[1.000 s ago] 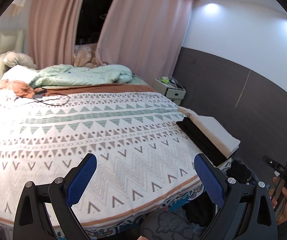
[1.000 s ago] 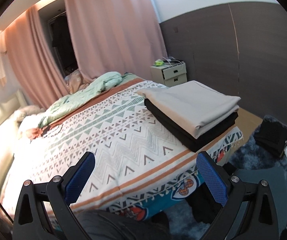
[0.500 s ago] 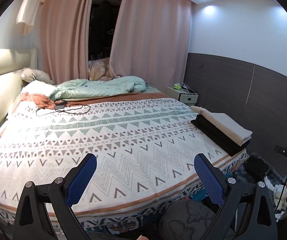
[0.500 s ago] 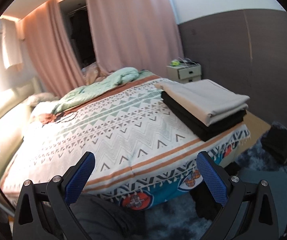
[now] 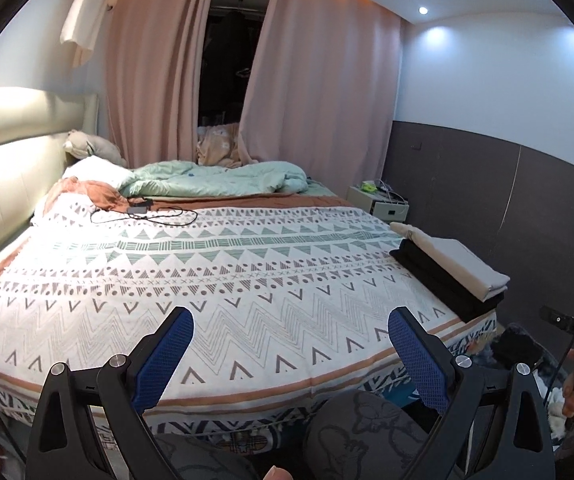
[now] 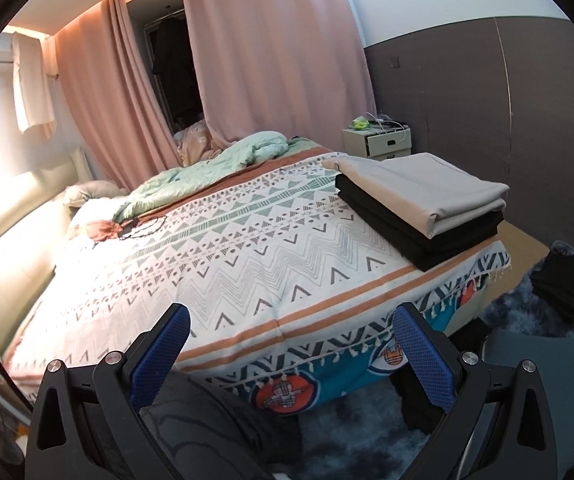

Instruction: Fold large clothes

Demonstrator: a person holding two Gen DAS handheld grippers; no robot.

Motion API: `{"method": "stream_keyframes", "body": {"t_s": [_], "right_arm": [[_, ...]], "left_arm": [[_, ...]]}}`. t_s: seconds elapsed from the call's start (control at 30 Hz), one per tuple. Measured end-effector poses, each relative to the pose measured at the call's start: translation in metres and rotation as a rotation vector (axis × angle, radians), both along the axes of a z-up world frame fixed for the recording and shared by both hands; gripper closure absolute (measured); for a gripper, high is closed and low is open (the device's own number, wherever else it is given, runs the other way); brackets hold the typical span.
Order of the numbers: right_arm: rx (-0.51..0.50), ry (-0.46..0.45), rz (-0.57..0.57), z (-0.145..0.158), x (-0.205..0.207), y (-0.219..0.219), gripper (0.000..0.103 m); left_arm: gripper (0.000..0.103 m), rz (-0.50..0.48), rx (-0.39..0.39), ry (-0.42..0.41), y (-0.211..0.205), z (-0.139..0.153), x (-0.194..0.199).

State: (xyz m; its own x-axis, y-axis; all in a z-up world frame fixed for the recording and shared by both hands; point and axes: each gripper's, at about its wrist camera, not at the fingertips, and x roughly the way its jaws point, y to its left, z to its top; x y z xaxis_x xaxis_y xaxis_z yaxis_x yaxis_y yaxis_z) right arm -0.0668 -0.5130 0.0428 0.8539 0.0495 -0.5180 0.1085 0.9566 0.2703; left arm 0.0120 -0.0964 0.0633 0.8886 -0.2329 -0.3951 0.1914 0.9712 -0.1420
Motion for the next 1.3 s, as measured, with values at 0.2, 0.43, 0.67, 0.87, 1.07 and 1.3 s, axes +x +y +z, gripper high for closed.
{"method": "stream_keyframes", "body": {"t_s": [0.2, 0.43, 0.67, 0.87, 1.07, 1.3], "right_arm": [[0.005, 0.000, -0.004, -0.002, 0.000, -0.002, 0.001], [0.000, -0.002, 0.009, -0.005, 0.001, 0.003, 0.001], [0.007, -0.001, 0.021, -0.009, 0.003, 0.009, 0.001], [0.008, 0.005, 0.023, -0.012, 0.005, 0.010, 0.001], [0.006, 0.006, 0.021, -0.012, 0.005, 0.011, 0.001], [0.003, 0.006, 0.024, -0.012, 0.007, 0.011, 0.001]], "left_arm": [[0.005, 0.002, 0.029, -0.011, -0.007, 0.002, -0.007], [0.005, 0.006, 0.037, -0.008, -0.010, 0.001, -0.010], [0.004, 0.021, 0.050, -0.011, -0.012, 0.000, -0.014], [0.000, 0.034, 0.046, -0.011, -0.009, -0.003, -0.017], [0.000, 0.044, 0.049, -0.019, -0.007, -0.004, -0.021], [0.000, 0.051, 0.054, -0.010, -0.005, -0.006, -0.023]]}}
